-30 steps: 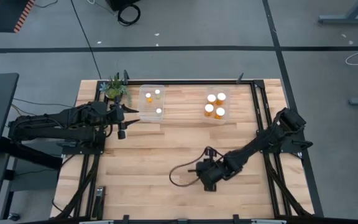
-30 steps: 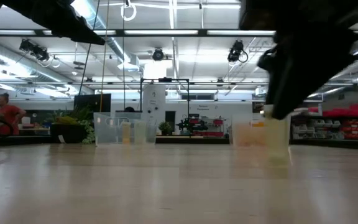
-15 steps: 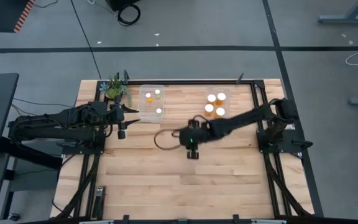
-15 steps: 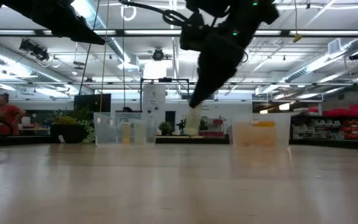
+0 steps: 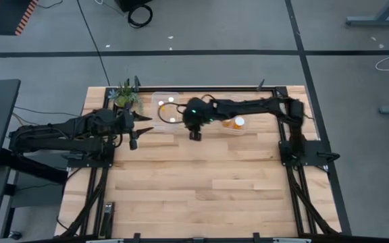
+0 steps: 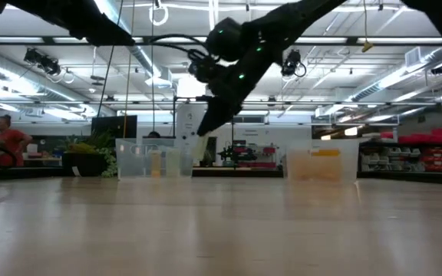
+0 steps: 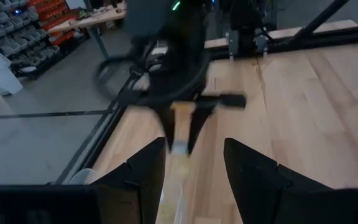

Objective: Pick and place medicine bottles into bin by pill shape (circle, oval)
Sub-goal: Put the yellow pill bottle into the left transparent bin

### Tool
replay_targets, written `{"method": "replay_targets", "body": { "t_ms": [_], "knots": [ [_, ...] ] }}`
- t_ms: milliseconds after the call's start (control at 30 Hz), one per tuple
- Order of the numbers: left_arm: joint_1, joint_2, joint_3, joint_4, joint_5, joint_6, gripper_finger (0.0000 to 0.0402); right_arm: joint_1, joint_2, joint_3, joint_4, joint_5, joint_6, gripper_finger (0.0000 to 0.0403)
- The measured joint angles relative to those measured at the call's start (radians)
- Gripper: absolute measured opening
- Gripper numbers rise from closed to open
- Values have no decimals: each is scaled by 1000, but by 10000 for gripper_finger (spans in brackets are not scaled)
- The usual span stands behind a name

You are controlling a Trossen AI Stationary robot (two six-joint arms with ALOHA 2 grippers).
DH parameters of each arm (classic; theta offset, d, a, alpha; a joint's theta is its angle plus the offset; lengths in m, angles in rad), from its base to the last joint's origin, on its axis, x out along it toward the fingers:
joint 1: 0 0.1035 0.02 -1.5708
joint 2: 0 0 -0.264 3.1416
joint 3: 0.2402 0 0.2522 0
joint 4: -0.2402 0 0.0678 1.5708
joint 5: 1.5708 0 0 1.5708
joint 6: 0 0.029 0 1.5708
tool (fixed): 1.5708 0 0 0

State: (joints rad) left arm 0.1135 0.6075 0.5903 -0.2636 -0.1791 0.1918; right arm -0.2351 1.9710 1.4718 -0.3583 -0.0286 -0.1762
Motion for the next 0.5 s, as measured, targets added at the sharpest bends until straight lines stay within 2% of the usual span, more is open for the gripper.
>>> {"method": "replay_targets", "body": {
  "t_ms": [267,500],
  "knots": [
    [0,65,0,5,0,-2,172,-48,184,260,-188,-51,-11,138],
    [2,164,0,55,0,3,172,-32,212,285,-291,-73,-6,138]
  ]
}}
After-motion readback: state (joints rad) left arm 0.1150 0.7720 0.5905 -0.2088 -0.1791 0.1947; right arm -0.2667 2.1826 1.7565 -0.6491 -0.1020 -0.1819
